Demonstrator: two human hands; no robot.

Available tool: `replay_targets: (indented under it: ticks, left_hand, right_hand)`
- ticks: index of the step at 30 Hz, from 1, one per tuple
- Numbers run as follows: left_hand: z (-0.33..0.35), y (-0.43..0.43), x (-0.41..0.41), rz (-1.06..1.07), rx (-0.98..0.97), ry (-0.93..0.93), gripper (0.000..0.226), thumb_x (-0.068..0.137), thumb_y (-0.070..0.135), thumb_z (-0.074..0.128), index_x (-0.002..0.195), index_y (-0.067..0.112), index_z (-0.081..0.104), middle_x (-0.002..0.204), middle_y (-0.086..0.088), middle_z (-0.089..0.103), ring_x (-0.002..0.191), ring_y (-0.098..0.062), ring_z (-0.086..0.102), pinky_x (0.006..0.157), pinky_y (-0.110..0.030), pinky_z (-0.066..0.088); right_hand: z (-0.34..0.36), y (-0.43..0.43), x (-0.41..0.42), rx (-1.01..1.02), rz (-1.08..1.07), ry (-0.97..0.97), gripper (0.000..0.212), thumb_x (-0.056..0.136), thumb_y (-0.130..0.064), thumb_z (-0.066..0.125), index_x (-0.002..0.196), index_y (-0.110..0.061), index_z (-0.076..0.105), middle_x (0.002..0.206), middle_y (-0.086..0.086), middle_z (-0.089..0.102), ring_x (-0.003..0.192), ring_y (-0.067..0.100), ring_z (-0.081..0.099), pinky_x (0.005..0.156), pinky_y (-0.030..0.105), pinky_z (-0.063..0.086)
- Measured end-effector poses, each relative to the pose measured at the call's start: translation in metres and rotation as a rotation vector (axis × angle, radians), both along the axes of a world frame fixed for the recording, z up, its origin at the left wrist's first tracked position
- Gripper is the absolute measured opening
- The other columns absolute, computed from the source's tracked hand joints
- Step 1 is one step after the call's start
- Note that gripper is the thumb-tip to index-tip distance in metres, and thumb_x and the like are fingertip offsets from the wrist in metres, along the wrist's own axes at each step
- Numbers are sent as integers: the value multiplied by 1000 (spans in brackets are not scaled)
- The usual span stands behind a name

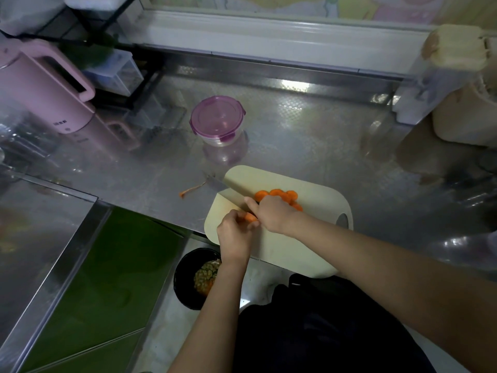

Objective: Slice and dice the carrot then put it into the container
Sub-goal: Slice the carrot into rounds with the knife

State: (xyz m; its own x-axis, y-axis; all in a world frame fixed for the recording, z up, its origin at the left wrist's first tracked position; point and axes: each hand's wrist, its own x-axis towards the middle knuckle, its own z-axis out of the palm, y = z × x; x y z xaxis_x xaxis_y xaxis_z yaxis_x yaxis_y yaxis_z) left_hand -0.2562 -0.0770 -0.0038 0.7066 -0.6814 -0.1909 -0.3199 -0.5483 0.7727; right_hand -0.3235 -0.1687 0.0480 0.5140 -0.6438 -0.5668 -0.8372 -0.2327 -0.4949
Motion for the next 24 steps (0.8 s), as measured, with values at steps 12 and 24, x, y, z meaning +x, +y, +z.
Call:
replay_targets:
  ticks: [12, 24]
  left_hand:
    - [4, -4, 5, 48, 63, 62, 15, 75, 17, 76, 81, 11, 64, 72, 8, 60, 70, -8, 53, 64, -14, 35]
    - [3, -3, 7, -12, 66, -7, 19, 74, 19, 78, 81, 9, 64, 73, 4, 64, 71, -14, 61, 66, -16, 41]
  right_hand:
    - [2, -7, -26, 38, 49, -128, 42, 102, -27, 29, 142, -18, 35, 127, 7, 49, 109, 32, 51, 90, 39, 43]
    - [-29, 21, -41, 7, -40, -101, 43, 103, -29, 27, 145, -20, 33, 104, 15, 57, 91, 26, 57, 70, 35, 43]
